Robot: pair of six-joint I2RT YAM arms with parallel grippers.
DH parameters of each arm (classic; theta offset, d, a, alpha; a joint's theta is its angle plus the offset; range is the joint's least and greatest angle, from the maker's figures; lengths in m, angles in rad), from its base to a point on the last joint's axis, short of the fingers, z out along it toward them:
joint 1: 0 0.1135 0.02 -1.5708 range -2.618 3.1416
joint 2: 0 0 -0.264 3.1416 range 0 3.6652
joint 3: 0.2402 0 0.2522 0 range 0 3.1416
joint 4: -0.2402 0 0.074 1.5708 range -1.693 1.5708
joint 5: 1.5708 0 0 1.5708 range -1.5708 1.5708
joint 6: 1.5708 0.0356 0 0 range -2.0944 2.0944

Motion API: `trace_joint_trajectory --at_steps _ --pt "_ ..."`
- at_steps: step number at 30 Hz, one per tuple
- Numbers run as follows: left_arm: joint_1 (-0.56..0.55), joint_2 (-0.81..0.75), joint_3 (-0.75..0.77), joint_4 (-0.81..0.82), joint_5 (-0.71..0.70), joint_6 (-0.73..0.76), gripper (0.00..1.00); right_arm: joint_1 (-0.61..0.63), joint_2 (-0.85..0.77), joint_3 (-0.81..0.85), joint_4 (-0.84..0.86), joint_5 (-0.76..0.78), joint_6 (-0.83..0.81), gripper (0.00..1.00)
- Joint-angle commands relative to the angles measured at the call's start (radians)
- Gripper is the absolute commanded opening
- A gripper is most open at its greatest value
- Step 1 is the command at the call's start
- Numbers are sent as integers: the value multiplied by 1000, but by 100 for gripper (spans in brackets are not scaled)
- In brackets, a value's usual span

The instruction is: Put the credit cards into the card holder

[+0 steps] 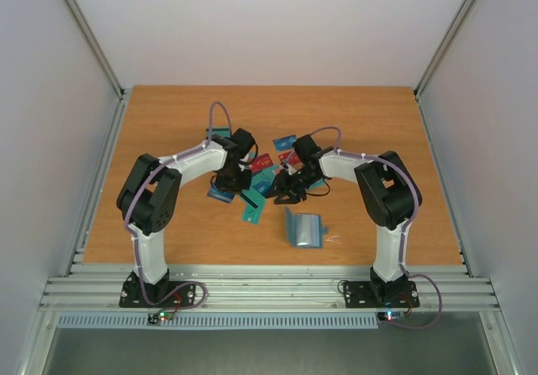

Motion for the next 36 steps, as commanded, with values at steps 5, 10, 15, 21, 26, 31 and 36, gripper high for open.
trace_joint_trajectory --at_steps 5,10,15,21,26,31,36 --pt "7 41 15 29 -20 26 1 -2 39 59 -28 -30 -31 42" --pt "7 65 2 39 -25 26 1 -2 60 77 -34 -32 -34 42" --pt "7 77 -16 51 -28 28 1 -2 81 87 -34 -33 -34 42" --pt "7 88 -25 60 -21 28 1 -1 104 105 -33 -44 -34 42" --pt "7 91 -28 66 -11 26 0 -1 114 110 -25 -50 -30 42" --pt "7 92 -31 67 6 23 0 2 146 127 -18 -66 -20 42" --pt "7 94 -32 64 16 28 0 8 169 140 -5 -85 -12 42"
